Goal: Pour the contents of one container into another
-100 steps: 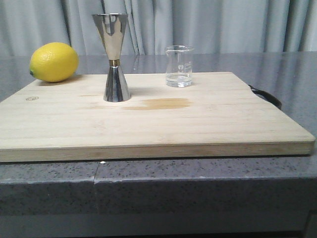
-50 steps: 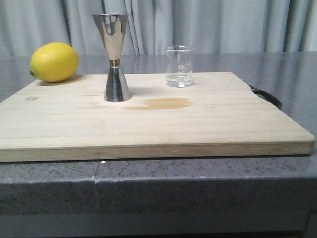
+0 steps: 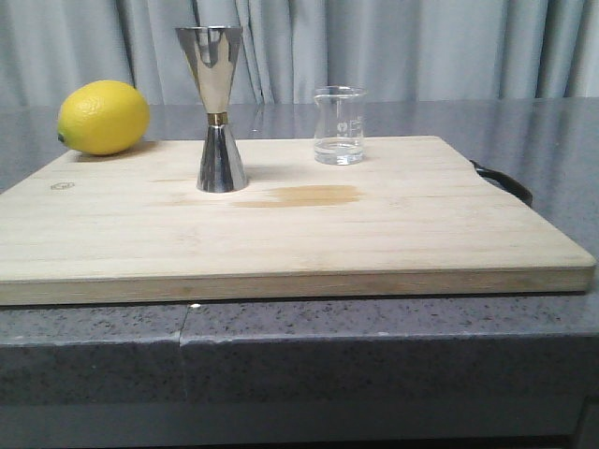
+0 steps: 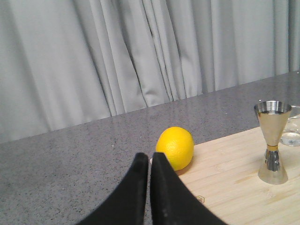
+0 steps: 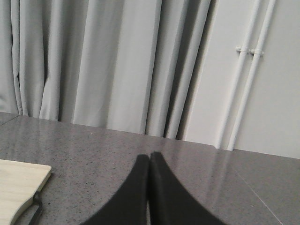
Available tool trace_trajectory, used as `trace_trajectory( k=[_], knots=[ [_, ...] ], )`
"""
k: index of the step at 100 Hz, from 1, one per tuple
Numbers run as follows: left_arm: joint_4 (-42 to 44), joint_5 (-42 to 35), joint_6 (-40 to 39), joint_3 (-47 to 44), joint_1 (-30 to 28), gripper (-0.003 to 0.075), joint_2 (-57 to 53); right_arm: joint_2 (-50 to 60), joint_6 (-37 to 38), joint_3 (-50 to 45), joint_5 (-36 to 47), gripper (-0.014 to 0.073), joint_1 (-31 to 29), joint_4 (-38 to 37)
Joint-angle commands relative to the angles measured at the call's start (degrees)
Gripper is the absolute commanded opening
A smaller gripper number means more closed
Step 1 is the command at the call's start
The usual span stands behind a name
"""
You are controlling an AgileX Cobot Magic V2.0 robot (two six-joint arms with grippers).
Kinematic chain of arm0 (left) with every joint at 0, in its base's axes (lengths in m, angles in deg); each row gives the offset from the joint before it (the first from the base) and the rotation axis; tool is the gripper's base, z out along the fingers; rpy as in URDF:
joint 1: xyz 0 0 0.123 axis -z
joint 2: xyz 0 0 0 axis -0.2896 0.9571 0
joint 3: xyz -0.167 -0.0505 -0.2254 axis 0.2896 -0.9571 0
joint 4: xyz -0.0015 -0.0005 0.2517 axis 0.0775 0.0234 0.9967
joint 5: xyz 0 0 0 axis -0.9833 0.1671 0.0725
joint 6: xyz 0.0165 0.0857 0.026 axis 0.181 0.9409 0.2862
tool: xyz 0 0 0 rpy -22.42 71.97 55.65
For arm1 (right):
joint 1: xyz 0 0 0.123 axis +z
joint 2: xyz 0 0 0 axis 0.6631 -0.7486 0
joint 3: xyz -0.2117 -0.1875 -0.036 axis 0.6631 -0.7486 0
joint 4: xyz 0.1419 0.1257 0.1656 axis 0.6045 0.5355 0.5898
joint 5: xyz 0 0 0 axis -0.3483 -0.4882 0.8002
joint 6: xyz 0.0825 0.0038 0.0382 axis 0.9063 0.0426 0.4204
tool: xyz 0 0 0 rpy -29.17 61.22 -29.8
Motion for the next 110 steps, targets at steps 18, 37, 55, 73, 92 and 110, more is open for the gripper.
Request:
trace_trajectory(
  k=[18,37,55,73,92,110],
  knots=[
    [-18.94,-2.35,-0.75,-4.8,-6.82,-0.0019,-0.61,-0.67,-0.29,1.28,4.1,-0.0071,-0.23,-0.8],
    [-29.86,-17.18,-0.75,-17.37,-12.66,-0.0019,-5.96,-0.67,-0.29,1.28,4.1,-0.0071,-0.23,-0.8],
    [-30.08,-21.12,-0.75,-23.67,-17.3,-0.0019,-12.82,-0.67,-0.29,1.28,4.1,-0.0071,-0.23,-0.8],
    [-29.7,-19.69,-0.75,-24.69,-19.74,-0.002,-14.48,-0.67,-0.29,1.28,4.1,-0.0071,-0.23,-0.8],
    [-26.79,-15.55,-0.75,-24.69,-19.86,-0.0019,-14.48,-0.67,-0.29,1.28,4.1,-0.0071,-0.23,-0.8],
    [-26.91,-13.56,-0.75,-24.69,-19.86,-0.0019,-14.48,-0.67,-0.29,1.28,4.1,-0.0071,-0.23,-0.8]
  ],
)
